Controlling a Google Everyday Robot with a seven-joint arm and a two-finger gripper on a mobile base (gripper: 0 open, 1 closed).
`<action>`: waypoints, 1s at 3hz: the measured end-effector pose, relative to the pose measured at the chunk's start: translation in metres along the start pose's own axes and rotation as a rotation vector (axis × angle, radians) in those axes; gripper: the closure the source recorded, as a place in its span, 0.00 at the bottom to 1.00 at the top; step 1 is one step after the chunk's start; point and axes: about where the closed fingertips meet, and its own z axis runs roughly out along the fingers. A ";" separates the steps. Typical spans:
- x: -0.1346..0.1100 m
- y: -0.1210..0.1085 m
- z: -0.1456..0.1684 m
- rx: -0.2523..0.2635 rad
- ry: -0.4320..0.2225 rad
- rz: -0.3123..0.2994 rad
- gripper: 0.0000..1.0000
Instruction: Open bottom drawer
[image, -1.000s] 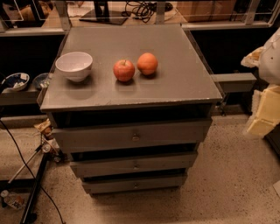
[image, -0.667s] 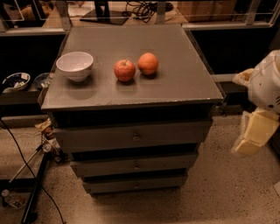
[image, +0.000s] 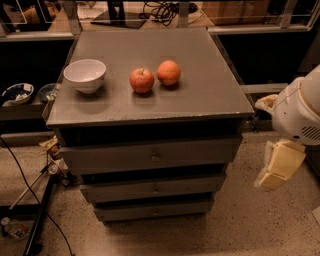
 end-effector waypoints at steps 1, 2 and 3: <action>-0.001 0.015 0.018 -0.059 -0.029 0.015 0.00; -0.004 0.047 0.064 -0.139 -0.066 0.001 0.00; -0.002 0.067 0.097 -0.194 -0.051 -0.014 0.00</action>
Offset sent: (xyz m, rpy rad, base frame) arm -0.0389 0.0446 -0.1065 0.1432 0.1571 0.0797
